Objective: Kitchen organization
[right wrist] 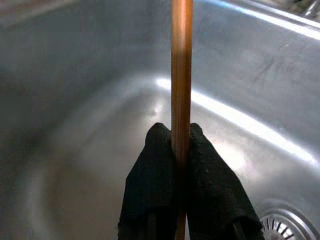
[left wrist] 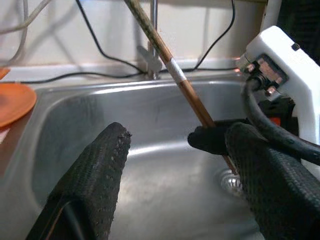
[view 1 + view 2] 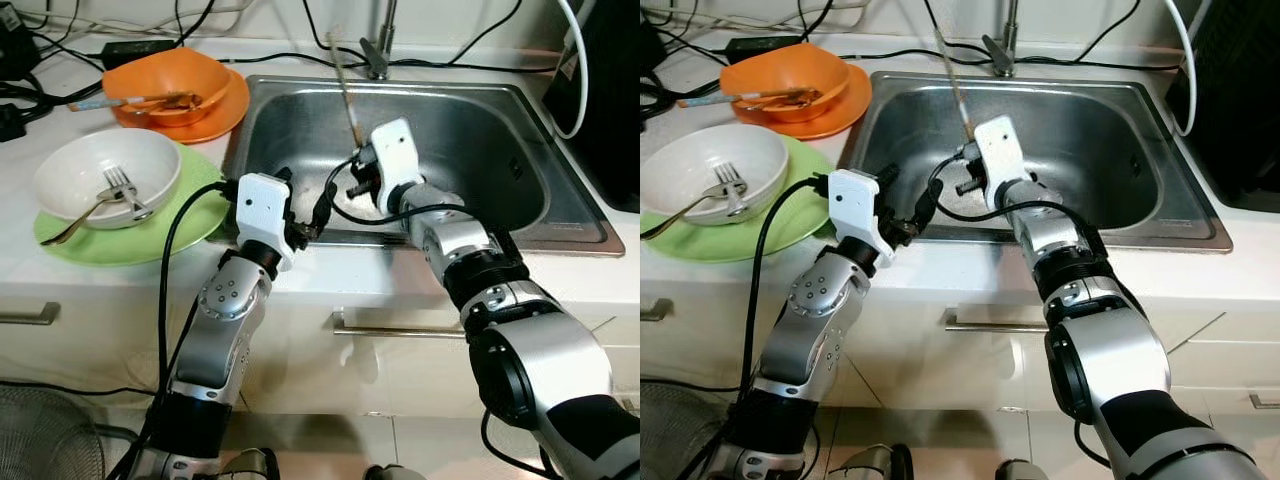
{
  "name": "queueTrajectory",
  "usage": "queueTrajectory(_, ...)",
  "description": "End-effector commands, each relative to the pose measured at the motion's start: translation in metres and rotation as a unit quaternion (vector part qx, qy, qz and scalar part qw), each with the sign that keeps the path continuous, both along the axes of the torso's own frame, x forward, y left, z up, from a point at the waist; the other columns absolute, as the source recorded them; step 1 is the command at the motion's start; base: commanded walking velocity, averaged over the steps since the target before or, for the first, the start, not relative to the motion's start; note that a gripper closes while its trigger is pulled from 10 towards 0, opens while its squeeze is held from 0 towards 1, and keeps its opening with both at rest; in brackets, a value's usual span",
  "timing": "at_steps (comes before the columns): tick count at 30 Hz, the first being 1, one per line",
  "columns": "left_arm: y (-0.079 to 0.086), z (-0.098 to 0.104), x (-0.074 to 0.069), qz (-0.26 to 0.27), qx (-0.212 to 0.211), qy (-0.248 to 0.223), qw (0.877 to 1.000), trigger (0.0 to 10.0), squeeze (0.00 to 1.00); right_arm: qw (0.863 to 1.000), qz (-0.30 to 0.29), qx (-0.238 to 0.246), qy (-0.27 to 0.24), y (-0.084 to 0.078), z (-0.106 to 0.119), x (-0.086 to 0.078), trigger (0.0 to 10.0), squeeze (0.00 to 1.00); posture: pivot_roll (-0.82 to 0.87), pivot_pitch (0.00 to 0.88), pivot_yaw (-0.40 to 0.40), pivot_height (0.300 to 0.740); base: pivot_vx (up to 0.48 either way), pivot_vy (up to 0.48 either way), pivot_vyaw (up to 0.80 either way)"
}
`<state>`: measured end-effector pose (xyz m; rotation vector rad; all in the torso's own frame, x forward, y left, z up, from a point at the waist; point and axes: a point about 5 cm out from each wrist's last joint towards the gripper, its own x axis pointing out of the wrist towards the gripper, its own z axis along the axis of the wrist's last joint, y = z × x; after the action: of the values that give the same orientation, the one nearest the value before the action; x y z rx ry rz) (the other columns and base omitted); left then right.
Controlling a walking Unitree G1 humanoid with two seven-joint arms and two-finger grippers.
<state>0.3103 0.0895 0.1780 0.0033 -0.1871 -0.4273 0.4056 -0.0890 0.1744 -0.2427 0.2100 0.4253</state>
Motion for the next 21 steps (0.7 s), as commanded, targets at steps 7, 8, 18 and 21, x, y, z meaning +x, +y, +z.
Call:
queueTrajectory(7, -0.007, 0.003, -0.012, -0.078, 0.038, 0.013, 0.996, 10.0, 0.00, 0.997, 0.012, -0.070, 0.028, -0.010, -0.014, -0.002, 10.0, 0.00, -0.02, 0.068, -0.024, 0.740, 0.000, 0.000, 0.00)
queueTrajectory(8, -0.007, 0.000, -0.014, -0.087, 0.051, 0.022, 0.995, 10.0, 0.00, 0.997, 0.011, -0.070, 0.030, -0.010, -0.015, -0.002, 10.0, 0.00, -0.02, 0.071, -0.024, 0.740, 0.000, 0.000, 0.00)
queueTrajectory(18, -0.003, -0.007, -0.019, -0.092, 0.070, 0.054, 0.992, 10.0, 0.00, 0.996, 0.011, -0.082, 0.036, -0.011, -0.023, -0.005, 10.0, 0.00, -0.01, 0.076, -0.026, 0.740, 0.000, 0.000, 0.00)
queueTrajectory(21, -0.002, -0.007, -0.020, -0.093, 0.077, 0.062, 0.991, 10.0, 0.00, 0.995, 0.010, -0.088, 0.040, -0.011, -0.027, -0.006, 10.0, 0.00, -0.01, 0.080, -0.024, 0.740, 0.000, 0.000, 0.00)
